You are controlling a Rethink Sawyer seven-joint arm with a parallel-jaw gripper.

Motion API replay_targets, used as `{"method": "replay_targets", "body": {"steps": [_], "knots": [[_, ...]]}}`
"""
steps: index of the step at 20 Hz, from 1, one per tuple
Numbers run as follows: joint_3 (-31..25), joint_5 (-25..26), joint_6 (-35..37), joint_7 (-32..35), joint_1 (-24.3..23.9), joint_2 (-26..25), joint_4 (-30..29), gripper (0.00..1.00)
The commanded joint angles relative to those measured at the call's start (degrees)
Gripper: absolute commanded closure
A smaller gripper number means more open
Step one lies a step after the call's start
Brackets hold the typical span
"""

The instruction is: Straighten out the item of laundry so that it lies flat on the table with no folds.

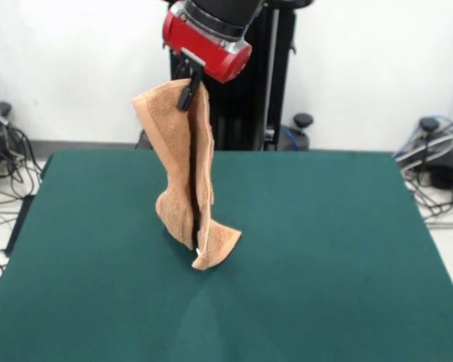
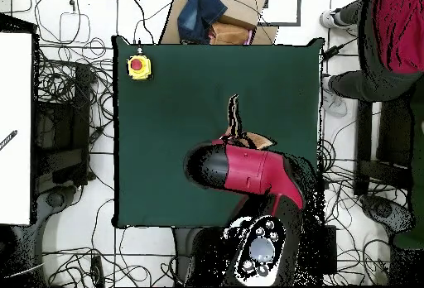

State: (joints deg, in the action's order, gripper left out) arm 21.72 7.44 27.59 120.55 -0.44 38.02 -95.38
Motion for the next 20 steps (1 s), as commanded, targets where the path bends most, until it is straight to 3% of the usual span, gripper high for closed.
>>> {"method": "replay_targets", "body": {"steps": [1, 11, 16, 20], "knots": [[-5.0, -3.88, 5.08, 5.51, -3.71, 2.67, -3.4, 1.0], [-4.66, -4.3, 5.19, 6.59, -2.78, 5.2, -5.81, 1.0], [-4.41, -5.26, 9.0, 6.74, -2.31, 6.4, -6.25, 1.0], [-9.01, -9.48, 5.42, 7.51, -4.6, 7.25, -11.54, 1.0]]}}
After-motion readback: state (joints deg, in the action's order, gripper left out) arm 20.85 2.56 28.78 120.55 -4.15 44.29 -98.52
